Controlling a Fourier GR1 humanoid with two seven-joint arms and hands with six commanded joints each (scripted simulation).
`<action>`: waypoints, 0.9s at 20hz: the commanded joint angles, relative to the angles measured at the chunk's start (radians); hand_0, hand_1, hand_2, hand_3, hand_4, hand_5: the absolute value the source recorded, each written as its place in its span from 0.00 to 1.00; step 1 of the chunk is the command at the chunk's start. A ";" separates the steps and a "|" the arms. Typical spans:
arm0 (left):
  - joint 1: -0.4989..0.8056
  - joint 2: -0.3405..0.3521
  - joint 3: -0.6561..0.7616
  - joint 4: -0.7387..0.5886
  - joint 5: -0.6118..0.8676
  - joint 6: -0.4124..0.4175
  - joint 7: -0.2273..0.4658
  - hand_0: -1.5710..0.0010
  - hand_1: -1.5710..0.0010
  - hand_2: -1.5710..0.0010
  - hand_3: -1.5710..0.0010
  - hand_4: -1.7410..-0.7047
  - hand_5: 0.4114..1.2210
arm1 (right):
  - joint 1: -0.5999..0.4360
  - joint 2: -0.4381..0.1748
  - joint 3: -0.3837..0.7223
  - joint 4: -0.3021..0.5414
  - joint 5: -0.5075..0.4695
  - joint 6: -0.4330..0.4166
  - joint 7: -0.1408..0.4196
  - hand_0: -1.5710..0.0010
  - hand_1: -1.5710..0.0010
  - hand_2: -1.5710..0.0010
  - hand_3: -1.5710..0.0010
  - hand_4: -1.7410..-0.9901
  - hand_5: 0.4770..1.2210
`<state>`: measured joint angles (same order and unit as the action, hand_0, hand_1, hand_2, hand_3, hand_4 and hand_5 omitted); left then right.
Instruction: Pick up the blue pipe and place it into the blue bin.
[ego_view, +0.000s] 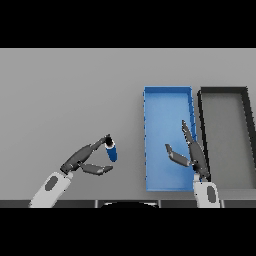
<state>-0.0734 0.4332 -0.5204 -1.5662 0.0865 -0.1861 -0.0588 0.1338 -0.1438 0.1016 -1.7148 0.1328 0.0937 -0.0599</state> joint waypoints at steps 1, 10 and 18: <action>-0.002 -0.010 0.001 0.009 -0.003 0.006 -0.014 1.00 1.00 1.00 1.00 0.49 0.11 | -0.010 0.007 0.002 0.016 0.011 -0.010 0.019 1.00 1.00 1.00 1.00 0.58 0.23; -0.103 -0.161 -0.032 0.183 -0.066 0.042 -0.054 1.00 1.00 1.00 1.00 0.55 0.11 | 0.011 -0.005 -0.001 -0.004 0.013 -0.007 0.021 1.00 1.00 1.00 1.00 0.56 0.25; -0.091 -0.246 -0.015 0.224 0.023 0.012 -0.080 0.50 0.44 0.38 0.38 0.22 0.69 | 0.009 -0.006 -0.005 0.003 0.010 -0.006 0.004 1.00 1.00 1.00 1.00 0.57 0.25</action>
<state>-0.1637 0.1876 -0.5357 -1.3417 0.1094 -0.1746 -0.1400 0.1433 -0.1500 0.0966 -1.7122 0.1431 0.0878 -0.0561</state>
